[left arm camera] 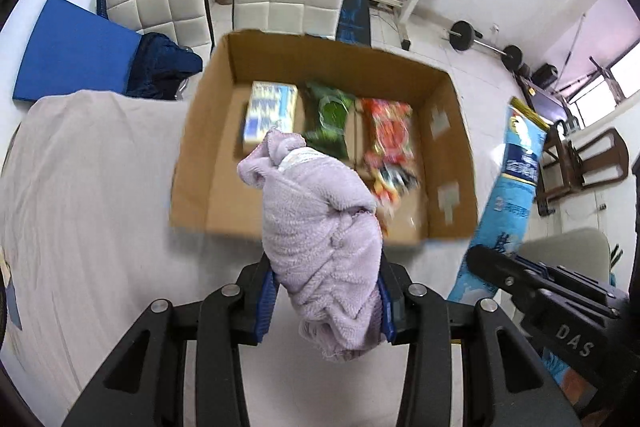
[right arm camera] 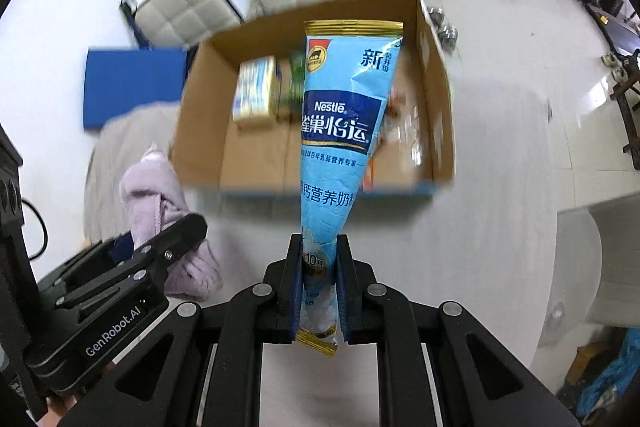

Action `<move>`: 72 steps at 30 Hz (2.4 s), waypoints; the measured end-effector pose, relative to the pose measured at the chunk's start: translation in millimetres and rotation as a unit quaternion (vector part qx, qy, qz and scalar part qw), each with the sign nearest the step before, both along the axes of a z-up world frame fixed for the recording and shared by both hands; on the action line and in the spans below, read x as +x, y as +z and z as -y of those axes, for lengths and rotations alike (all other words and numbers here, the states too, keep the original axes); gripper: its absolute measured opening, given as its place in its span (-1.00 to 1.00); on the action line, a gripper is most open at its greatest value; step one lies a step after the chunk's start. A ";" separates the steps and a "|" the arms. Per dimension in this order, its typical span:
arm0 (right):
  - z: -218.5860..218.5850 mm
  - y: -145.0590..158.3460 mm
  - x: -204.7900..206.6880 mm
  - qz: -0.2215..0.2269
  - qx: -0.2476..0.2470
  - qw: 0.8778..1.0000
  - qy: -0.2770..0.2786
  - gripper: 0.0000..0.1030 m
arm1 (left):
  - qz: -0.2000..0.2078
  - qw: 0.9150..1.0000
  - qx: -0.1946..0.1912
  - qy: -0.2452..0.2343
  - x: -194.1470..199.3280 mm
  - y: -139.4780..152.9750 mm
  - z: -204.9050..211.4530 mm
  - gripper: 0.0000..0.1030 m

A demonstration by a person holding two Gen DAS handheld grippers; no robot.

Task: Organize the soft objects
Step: 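Lower towel and drink tube into the box and open both tools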

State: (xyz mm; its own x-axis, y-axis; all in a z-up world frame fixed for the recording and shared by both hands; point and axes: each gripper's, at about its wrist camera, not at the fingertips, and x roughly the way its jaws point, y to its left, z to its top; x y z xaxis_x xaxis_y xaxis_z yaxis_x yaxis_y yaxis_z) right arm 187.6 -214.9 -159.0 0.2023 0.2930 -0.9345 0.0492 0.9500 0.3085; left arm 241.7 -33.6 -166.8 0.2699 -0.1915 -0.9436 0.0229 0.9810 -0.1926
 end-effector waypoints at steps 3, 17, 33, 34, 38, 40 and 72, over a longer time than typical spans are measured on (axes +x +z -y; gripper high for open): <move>-0.5 -2.6 32.7 0.002 0.004 1.000 -0.023 -0.70 | -0.020 1.000 -0.007 0.009 28.2 -15.8 -9.0 -0.26; -14.5 -107.2 135.3 -0.076 0.023 0.994 -0.077 -0.70 | -0.144 0.990 0.011 0.007 113.8 -126.5 -20.6 -0.26; -22.7 -165.8 149.1 -0.124 0.031 0.990 -0.054 -0.08 | -0.165 0.986 0.015 0.025 115.0 -145.6 -23.5 -0.01; -21.4 -165.1 147.7 -0.125 0.029 0.990 -0.052 -0.08 | -0.162 0.986 0.016 0.025 113.7 -143.7 -23.8 -0.01; -17.0 -154.5 134.7 -0.121 -0.001 0.992 -0.030 -0.08 | -0.144 0.989 0.026 0.019 104.3 -130.4 -22.3 -0.01; -17.6 -149.0 128.9 -0.114 -0.016 0.993 -0.021 -0.08 | -0.136 0.990 0.029 0.019 97.9 -124.5 -18.3 -0.01; 16.5 -68.9 52.8 -0.003 -0.136 0.991 -0.005 0.99 | 0.008 0.995 0.099 0.021 28.3 -33.3 -2.4 0.97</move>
